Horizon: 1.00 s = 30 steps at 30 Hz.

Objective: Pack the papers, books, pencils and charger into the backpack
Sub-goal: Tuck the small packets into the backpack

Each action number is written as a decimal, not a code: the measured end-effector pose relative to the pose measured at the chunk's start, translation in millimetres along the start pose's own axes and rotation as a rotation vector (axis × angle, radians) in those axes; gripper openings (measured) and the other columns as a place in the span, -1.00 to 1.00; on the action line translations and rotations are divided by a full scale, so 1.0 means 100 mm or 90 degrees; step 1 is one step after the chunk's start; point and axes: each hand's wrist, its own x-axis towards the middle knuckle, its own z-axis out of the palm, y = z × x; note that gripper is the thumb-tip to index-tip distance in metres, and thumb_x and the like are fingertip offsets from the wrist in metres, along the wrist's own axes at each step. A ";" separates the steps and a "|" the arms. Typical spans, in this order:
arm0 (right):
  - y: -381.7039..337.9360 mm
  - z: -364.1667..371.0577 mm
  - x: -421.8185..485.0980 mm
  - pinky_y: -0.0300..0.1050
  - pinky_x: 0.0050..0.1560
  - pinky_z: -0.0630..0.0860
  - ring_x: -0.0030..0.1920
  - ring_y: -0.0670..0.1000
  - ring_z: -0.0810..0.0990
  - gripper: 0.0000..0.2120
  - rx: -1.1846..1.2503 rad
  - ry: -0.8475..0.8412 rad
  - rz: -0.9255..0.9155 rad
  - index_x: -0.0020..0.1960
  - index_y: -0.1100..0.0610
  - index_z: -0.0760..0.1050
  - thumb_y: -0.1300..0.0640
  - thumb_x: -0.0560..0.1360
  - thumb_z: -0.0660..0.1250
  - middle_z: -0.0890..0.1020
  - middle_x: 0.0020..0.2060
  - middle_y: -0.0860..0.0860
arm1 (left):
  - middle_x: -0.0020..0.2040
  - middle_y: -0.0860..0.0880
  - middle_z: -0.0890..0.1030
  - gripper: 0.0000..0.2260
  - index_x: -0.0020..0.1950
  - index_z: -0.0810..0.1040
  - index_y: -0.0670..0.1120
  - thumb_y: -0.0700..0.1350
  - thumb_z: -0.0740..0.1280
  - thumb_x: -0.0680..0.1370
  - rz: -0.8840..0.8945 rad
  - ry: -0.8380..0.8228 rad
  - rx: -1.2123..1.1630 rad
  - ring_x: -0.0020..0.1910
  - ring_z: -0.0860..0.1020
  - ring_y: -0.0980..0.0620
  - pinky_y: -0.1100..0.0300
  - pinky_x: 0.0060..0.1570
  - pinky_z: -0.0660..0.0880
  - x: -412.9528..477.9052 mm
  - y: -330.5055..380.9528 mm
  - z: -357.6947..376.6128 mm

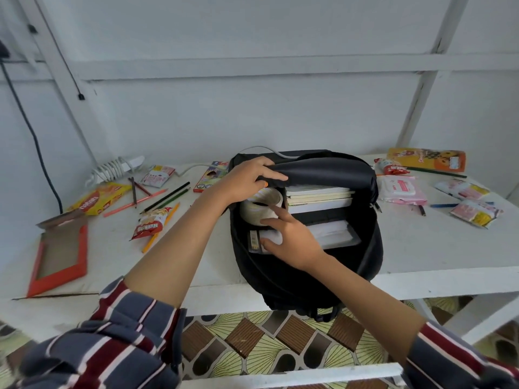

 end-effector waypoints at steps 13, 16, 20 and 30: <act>0.04 -0.05 0.39 -0.04 0.26 0.37 0.39 0.17 0.31 -0.46 -0.042 -0.108 0.006 0.44 -0.03 0.26 -0.09 0.50 0.29 -0.01 0.52 0.12 | 0.39 -0.02 0.35 -0.60 0.26 0.53 0.06 -0.34 0.19 0.56 -0.015 0.007 -0.003 0.33 0.35 0.04 0.40 0.12 0.19 0.01 0.02 -0.01; 0.06 -0.01 0.35 -0.01 0.29 0.33 0.42 0.19 0.25 -0.46 -0.050 -0.109 -0.008 0.44 0.00 0.28 -0.10 0.50 0.28 0.01 0.53 0.08 | 0.38 -0.02 0.36 -0.61 0.26 0.54 0.05 -0.34 0.20 0.56 -0.018 0.006 -0.003 0.25 0.36 0.10 0.46 0.04 0.16 0.01 0.03 -0.02; 0.08 0.03 0.42 0.02 0.32 0.28 0.42 0.23 0.25 -0.44 -0.054 -0.137 0.004 0.46 -0.01 0.24 -0.14 0.51 0.26 -0.01 0.53 0.08 | 0.36 -0.03 0.37 -0.61 0.26 0.54 0.04 -0.34 0.22 0.55 -0.015 -0.003 -0.010 0.22 0.37 0.12 0.49 0.01 0.15 0.00 0.05 -0.04; 0.11 -0.20 0.35 -0.11 0.32 0.30 0.39 0.07 0.33 -0.46 0.065 -0.196 0.020 0.44 0.06 0.26 -0.04 0.52 0.29 0.33 0.42 0.08 | 0.30 0.01 0.37 -0.63 0.19 0.59 0.06 -0.32 0.26 0.51 -0.003 -0.042 -0.014 0.26 0.37 0.08 0.31 0.14 0.26 0.01 0.04 0.01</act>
